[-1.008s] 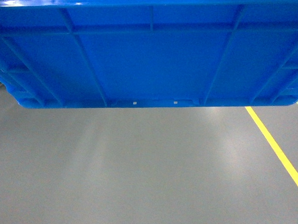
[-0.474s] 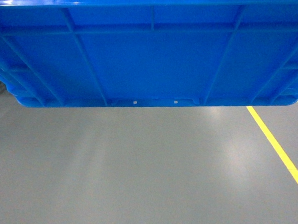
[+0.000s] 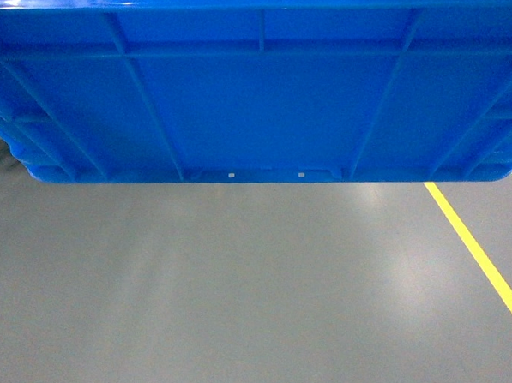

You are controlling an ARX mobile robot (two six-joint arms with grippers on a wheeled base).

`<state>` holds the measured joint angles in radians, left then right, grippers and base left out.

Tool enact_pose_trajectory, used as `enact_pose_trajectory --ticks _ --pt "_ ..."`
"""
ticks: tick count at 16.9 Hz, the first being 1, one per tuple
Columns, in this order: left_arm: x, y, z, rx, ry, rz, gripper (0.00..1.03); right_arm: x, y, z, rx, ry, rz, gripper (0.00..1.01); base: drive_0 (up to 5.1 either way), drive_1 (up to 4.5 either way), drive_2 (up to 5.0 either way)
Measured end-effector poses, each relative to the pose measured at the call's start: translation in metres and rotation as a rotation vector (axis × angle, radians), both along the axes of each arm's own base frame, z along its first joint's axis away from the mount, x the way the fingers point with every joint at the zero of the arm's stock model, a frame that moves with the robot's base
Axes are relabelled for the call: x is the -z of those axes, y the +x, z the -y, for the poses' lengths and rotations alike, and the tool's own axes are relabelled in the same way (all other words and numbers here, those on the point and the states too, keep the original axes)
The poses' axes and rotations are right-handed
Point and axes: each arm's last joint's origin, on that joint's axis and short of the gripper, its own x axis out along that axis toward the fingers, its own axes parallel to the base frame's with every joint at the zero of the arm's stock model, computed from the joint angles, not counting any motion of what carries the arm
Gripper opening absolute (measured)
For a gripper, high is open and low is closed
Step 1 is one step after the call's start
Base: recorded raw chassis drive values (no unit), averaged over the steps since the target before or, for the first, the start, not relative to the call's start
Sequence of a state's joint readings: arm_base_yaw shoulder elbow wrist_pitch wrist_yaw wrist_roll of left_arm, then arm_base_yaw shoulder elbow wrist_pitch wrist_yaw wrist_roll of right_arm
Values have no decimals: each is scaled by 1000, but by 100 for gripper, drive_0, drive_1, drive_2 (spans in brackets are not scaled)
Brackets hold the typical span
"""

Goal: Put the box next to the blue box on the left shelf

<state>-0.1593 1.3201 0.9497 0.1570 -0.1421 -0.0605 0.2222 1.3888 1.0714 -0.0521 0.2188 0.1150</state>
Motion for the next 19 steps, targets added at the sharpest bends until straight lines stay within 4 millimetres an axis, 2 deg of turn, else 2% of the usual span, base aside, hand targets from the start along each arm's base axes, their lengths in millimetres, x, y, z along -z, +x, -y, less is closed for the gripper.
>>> enact_pose_trajectory --ticks 19 --pt "1 0 0 -3 0 -4 8 1 1 0 -1 0 -3 20 0 429 -429"
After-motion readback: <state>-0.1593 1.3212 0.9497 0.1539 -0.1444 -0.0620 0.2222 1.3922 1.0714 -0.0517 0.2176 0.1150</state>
